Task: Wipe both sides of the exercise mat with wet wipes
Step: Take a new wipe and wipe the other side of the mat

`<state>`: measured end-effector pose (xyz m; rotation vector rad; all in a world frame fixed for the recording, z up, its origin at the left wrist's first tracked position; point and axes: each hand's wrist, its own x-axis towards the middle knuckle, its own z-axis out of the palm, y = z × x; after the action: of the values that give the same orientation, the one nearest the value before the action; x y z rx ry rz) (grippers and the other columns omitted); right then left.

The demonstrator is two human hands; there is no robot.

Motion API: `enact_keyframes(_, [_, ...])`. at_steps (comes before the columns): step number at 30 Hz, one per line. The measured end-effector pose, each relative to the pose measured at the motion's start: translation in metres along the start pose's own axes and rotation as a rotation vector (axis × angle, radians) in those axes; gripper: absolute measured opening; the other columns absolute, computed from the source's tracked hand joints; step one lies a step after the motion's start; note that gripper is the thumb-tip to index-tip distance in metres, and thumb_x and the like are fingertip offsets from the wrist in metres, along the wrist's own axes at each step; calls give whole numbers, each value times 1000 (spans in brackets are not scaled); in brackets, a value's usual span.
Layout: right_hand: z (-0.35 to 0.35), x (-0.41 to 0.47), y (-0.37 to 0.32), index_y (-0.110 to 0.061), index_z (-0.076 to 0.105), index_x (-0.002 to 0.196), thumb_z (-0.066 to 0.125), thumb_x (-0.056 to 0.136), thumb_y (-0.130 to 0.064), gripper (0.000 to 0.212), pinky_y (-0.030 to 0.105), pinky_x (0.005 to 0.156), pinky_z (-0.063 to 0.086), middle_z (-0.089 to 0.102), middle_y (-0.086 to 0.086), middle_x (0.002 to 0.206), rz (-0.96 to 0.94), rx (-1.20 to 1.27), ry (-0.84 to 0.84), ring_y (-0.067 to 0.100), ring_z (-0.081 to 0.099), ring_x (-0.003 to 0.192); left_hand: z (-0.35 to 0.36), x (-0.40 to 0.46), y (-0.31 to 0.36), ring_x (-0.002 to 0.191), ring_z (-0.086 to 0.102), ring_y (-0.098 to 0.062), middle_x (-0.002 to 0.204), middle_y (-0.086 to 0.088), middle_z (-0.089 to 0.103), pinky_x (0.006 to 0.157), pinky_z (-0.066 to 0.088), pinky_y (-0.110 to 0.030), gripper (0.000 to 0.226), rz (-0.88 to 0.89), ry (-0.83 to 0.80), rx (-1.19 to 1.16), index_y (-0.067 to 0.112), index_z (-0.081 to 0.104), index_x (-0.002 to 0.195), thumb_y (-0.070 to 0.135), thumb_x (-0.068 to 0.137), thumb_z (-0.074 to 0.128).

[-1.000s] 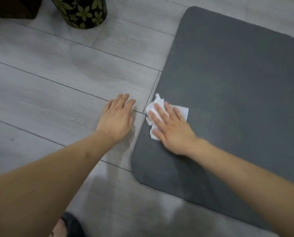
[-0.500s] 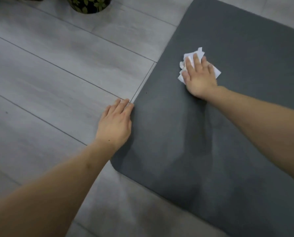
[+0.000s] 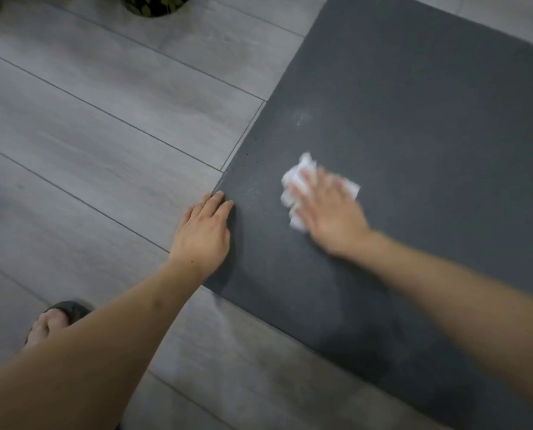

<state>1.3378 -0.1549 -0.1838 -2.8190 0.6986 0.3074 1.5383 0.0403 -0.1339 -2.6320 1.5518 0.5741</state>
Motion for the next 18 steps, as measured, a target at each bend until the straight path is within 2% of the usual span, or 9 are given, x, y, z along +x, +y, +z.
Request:
enact_keyframes(2, [-27, 42, 65, -26, 12, 165, 3, 103, -55, 69, 56, 126, 11, 2, 10, 173, 212, 54, 0, 36, 5, 158, 1, 1, 5, 154, 18, -26, 166, -5, 25, 124, 19, -46, 51, -7, 6, 24, 22, 36, 154, 22, 103, 37])
enact_keyframes(3, [-36, 54, 85, -29, 8, 165, 3, 103, -55, 67, 53, 127, 4, -3, 6, 174, 280, 82, 2, 33, -2, 159, 2, 2, 6, 153, 22, -27, 165, -6, 27, 124, 20, -46, 51, -7, 15, 30, 21, 38, 153, 22, 102, 38])
enact_keyframes(6, [-35, 44, 63, -29, 3, 165, 11, 108, -50, 61, 53, 127, -2, -10, 3, 173, 381, 135, 17, 33, -11, 158, 1, 6, 13, 147, 31, -33, 159, -10, 35, 121, 25, -47, 49, -32, 45, -7, 18, 44, 149, 21, 100, 41])
enact_keyframes(8, [-8, -1, 4, -28, 7, 166, 18, 109, -48, 62, 56, 126, 2, -6, 4, 174, 289, 123, 22, 35, -9, 158, 1, 6, 19, 146, 32, -34, 157, -11, 37, 120, 27, -48, 48, -30, 51, -19, 17, 47, 147, 19, 99, 44])
enact_keyframes(12, [43, -144, -113, -28, 19, 165, 33, 108, -47, 62, 59, 125, 13, 6, 4, 174, -33, 104, 30, 35, 1, 159, 1, 8, 31, 148, 28, -36, 158, -13, 36, 121, 25, -50, 49, -7, 41, -47, 15, 49, 145, 16, 96, 47])
enact_keyframes(14, [47, -170, -110, -31, 20, 164, 35, 108, -48, 61, 55, 126, 14, 7, 1, 174, -191, 89, -39, 32, 4, 160, -1, 10, 35, 148, 28, -36, 157, -13, 37, 121, 25, -51, 49, 11, 45, -55, 14, 49, 145, 15, 96, 47])
enact_keyframes(16, [41, -155, -74, -34, 22, 164, 30, 109, -48, 57, 51, 126, 14, 11, -1, 173, -277, 49, -46, 29, 10, 159, -2, 12, 40, 146, 31, -36, 156, -13, 39, 120, 27, -52, 48, 27, 55, -51, 13, 51, 143, 17, 96, 48])
enact_keyframes(18, [28, -119, -21, -34, 23, 163, 24, 109, -48, 56, 53, 126, 16, 13, 0, 173, -124, 69, -20, 30, 13, 159, -4, 12, 46, 146, 32, -35, 156, -12, 39, 120, 28, -51, 47, 33, 64, -43, 14, 51, 143, 18, 96, 48])
